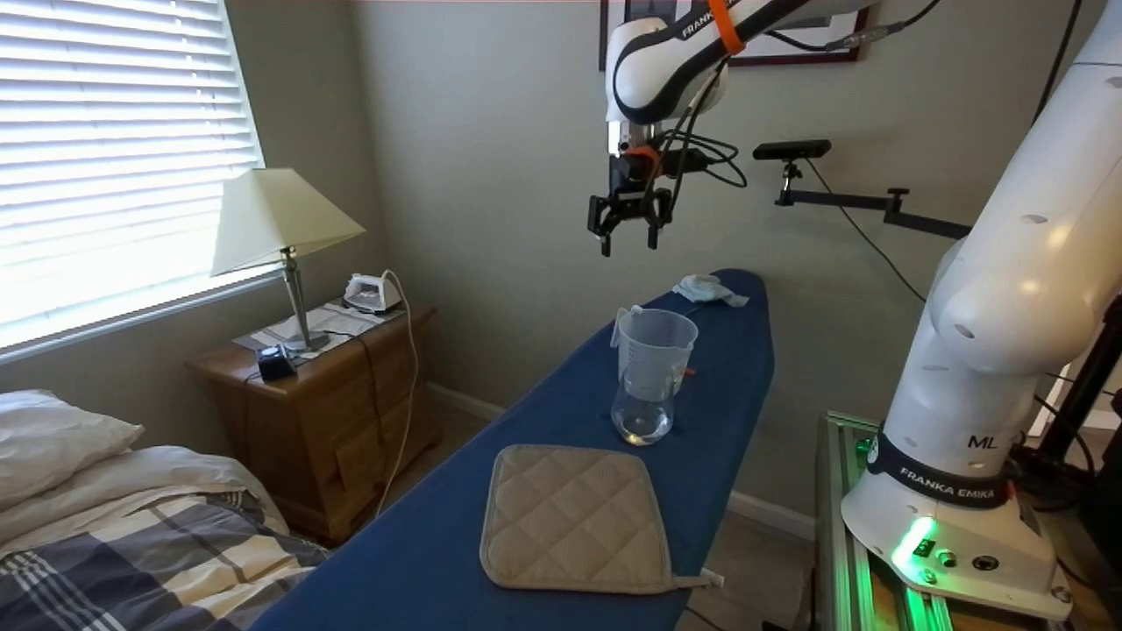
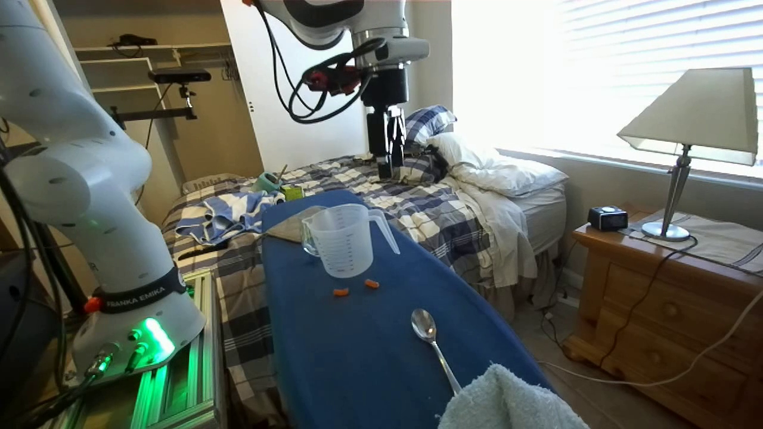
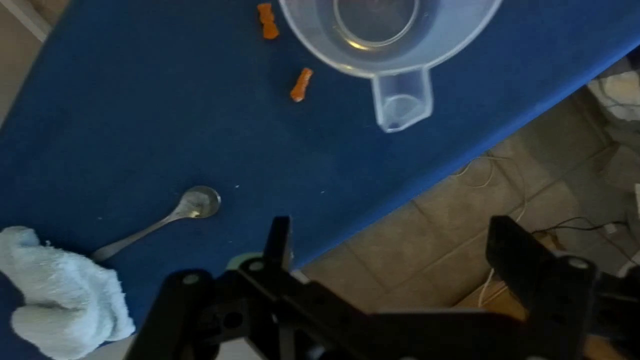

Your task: Pick up one orange object from the table and put it on the silver spoon, pour the orange object into the clear measuring cup, put the silver spoon on the table

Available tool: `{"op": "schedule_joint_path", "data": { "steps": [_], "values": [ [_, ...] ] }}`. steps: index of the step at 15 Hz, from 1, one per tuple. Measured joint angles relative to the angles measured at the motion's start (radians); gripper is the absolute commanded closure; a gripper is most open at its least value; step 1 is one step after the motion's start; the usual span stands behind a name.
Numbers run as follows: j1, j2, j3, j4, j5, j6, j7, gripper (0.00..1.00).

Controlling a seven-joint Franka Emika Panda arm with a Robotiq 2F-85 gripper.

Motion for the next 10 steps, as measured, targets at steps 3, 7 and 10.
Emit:
{"op": "schedule_joint_path", "data": {
  "steps": [3, 7, 10],
  "values": [
    [-0.013, 0.000, -0.001, -0.012, -0.020, 0.013, 0.012, 0.00],
    [-0.012, 0.000, 0.004, -0.012, -0.021, 0.014, 0.018, 0.00],
    [-0.026, 0.019, -0.018, -0.012, -0.020, 0.004, 0.030, 0.00]
  ]
}}
